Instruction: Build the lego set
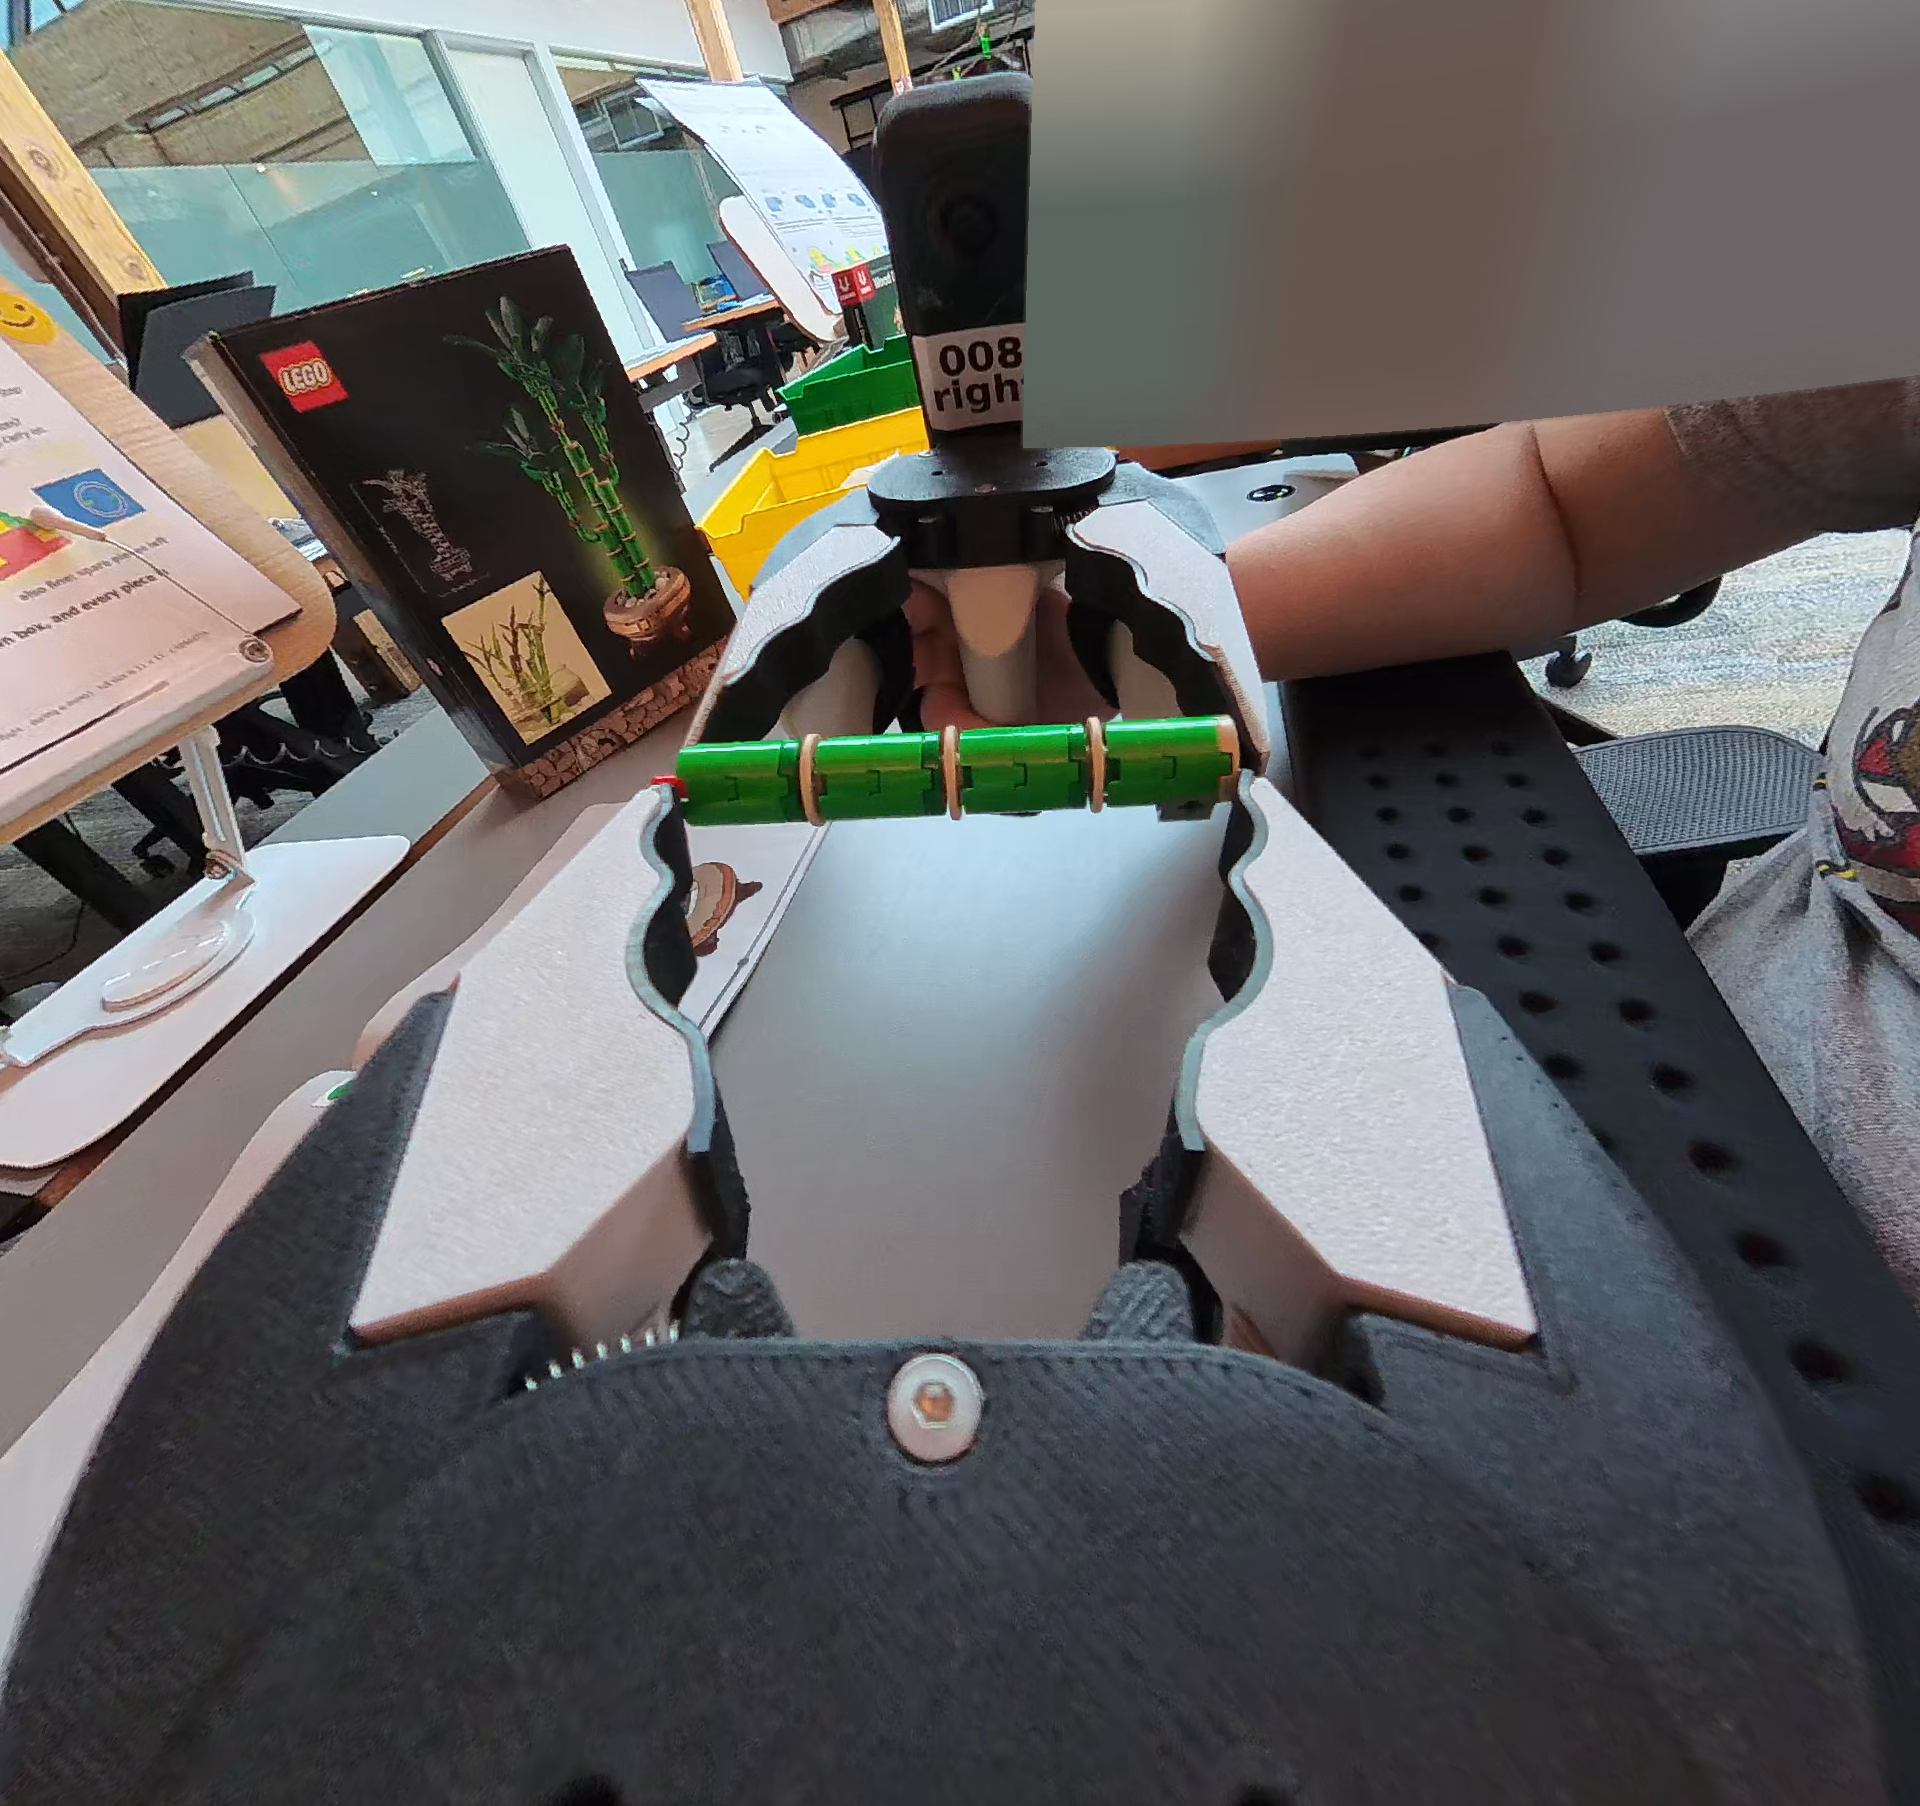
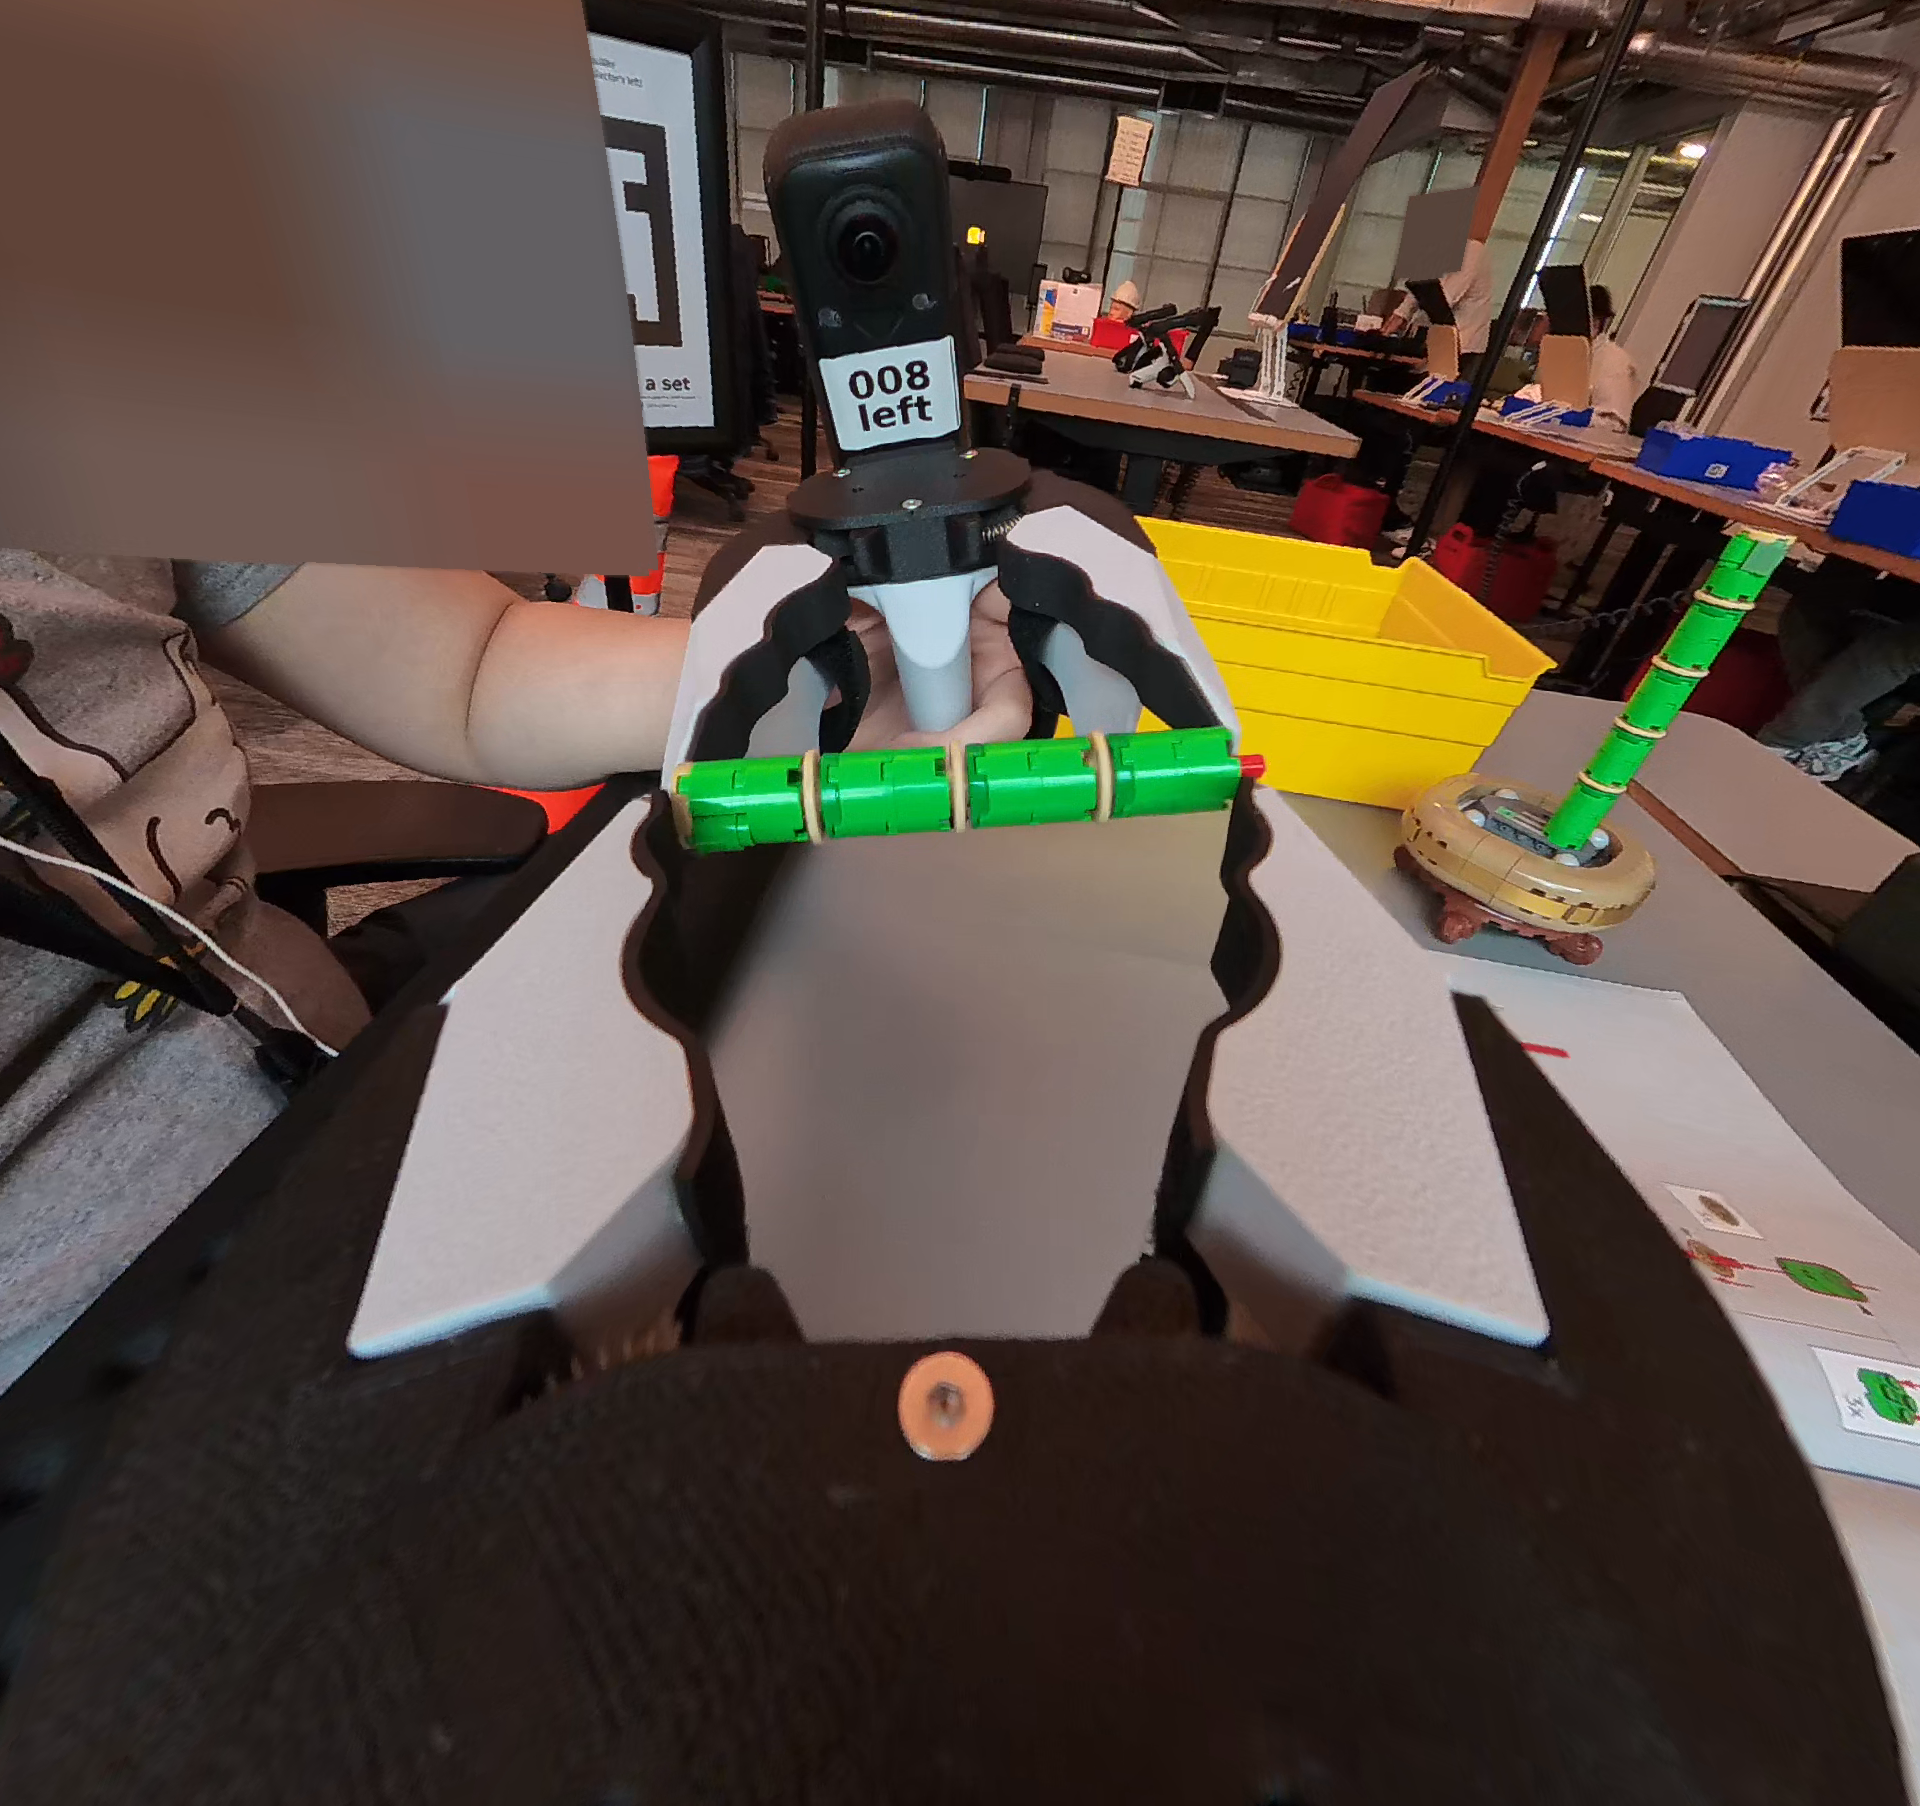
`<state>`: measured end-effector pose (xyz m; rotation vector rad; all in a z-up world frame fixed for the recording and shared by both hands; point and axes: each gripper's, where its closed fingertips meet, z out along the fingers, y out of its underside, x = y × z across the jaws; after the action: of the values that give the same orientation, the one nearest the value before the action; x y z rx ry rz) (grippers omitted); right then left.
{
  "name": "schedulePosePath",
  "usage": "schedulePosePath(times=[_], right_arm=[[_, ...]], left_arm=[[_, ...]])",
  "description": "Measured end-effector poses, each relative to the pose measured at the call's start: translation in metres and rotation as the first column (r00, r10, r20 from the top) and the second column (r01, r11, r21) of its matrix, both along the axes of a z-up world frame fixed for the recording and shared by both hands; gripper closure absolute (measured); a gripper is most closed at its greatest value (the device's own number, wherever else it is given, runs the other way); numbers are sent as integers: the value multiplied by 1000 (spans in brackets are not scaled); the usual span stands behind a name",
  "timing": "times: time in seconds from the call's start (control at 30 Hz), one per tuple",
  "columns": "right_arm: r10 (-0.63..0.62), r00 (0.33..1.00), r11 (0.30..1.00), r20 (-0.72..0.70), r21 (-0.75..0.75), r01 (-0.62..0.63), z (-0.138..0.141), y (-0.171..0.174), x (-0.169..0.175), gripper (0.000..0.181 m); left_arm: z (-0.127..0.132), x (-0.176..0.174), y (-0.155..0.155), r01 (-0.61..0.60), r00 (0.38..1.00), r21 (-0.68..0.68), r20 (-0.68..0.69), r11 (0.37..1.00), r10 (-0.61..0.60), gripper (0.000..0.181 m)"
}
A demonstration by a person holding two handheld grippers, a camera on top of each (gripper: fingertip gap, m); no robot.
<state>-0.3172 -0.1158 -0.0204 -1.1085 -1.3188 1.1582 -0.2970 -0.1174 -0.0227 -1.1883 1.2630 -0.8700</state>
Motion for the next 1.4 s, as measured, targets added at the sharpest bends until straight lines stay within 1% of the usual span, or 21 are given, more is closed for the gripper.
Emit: schedulePosePath(times=[0.13, 0.23, 0.3, 0.33, 0.37, 0.4, 0.43, 0.5, 0.57, 0.63, 0.73, 0.83, 0.93, 1.0, 1.1, 1.17, 1.2, 1.23, 1.3, 1.33, 1.4], right_arm=[[29, 998, 999, 49, -21, -28, -9, -3, -2, 80], [84, 992, 996, 94, 34, -87, -18, -16, -4, 130], [50, 993, 997, 103, 61, -57, -20, -14, -8, 130], [17, 995, 999, 98, 47, -21, -20, -9, -11, 124], [-22, 994, 999, 110, 26, 19, -22, -2, -12, 122], [-19, 992, 1000, 123, 6, 18, -26, 0, -12, 125], [-5, 993, 1000, 121, -14, 7, -27, -1, -12, 125], [-4, 992, 999, 124, -33, 8, -30, 2, -11, 131], [19, 989, 999, 148, -29, -15, -37, 0, -11, 139], [27, 980, 1000, 197, -18, -24, -48, -1, -12, 153], [-5, 961, 1000, 275, -6, 7, -64, 6, -12, 153], [-34, 944, 996, 329, -67, 60, -75, 14, -13, 151], [-131, 908, 981, 399, -82, 178, -87, 30, -14, 146], [-138, 893, 980, 429, -72, 186, -92, 31, -13, 142], [-153, 874, 979, 462, -49, 198, -101, 34, -12, 142], [-177, 851, 979, 495, -5, 206, -107, 39, -8, 143], [-201, 835, 976, 513, 34, 214, -109, 43, -4, 143], [-222, 820, 973, 527, 70, 218, -110, 47, 1, 143], [-277, 789, 960, 548, 134, 244, -109, 57, 12, 143], [-307, 774, 951, 554, 159, 264, -108, 64, 19, 142], [-339, 745, 940, 575, 168, 298, -109, 75, 31, 141]], left_arm=[[6, -1, -4, 36, 999, -23, 33, 999, -35, 80], [9, -5, 4, -3, 999, -34, 50, 999, 5, 81], [8, -8, 5, 2, 999, -44, 43, 999, 0, 81], [9, -8, 1, 27, 999, -46, 48, 999, -25, 92], [7, -7, -11, 107, 993, -40, 43, 993, -106, 140], [3, -5, -16, 141, 990, -31, 31, 990, -140, 159], [-4, -3, -10, 102, 995, -21, -3, 995, -102, 160], [-21, 1, 0, 33, 995, 15, -93, 999, -32, 154], [-34, 4, 2, 30, 991, 16, -134, 999, -27, 162], [-45, 6, 0, 55, 984, -17, -170, 998, -57, 181], [-63, 6, 6, 37, 969, -54, -241, 998, -49, 181], [-70, 2, 14, 1, 958, -88, -284, 996, -26, 180], [-48, -13, 37, -111, 977, -96, -195, 989, 91, 167], [-27, -29, 52, -176, 982, -127, -90, 976, 166, 162], [-7, -49, 63, -189, 980, -207, 29, 960, 199, 160], [-4, -57, 67, -192, 976, -241, 52, 951, 210, 157], [-8, -60, 70, -205, 975, -247, 27, 947, 218, 154], [-16, -62, 72, -219, 975, -251, -15, 943, 223, 145], [-45, -61, 76, -257, 962, -257, -163, 932, 220, 131], [-63, -60, 81, -298, 939, -249, -250, 921, 236, 130], [-88, -51, 90, -337, 903, -189, -343, 922, 259, 130]])
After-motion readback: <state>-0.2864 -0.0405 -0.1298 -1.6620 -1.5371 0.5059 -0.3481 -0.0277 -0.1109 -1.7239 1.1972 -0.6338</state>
